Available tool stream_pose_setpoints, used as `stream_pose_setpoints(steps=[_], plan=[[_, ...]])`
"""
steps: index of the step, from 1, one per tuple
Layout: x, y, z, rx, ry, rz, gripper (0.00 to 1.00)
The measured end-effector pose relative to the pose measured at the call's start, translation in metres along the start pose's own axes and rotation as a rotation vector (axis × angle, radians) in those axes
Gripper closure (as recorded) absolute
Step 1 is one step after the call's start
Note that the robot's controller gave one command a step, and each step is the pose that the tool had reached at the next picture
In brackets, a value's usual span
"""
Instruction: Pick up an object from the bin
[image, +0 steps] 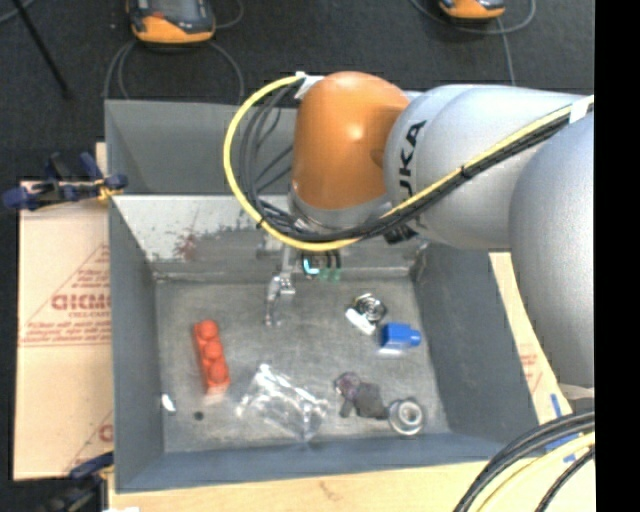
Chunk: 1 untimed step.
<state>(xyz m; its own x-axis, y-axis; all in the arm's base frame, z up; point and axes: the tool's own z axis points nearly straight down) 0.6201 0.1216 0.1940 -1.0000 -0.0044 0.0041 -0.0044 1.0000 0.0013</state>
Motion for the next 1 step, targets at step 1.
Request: stream_pose_setpoints(steps=[1], plan=[[0.0207, 0.0752, 0.0970, -0.002, -0.022, -0.146, 0.00]])
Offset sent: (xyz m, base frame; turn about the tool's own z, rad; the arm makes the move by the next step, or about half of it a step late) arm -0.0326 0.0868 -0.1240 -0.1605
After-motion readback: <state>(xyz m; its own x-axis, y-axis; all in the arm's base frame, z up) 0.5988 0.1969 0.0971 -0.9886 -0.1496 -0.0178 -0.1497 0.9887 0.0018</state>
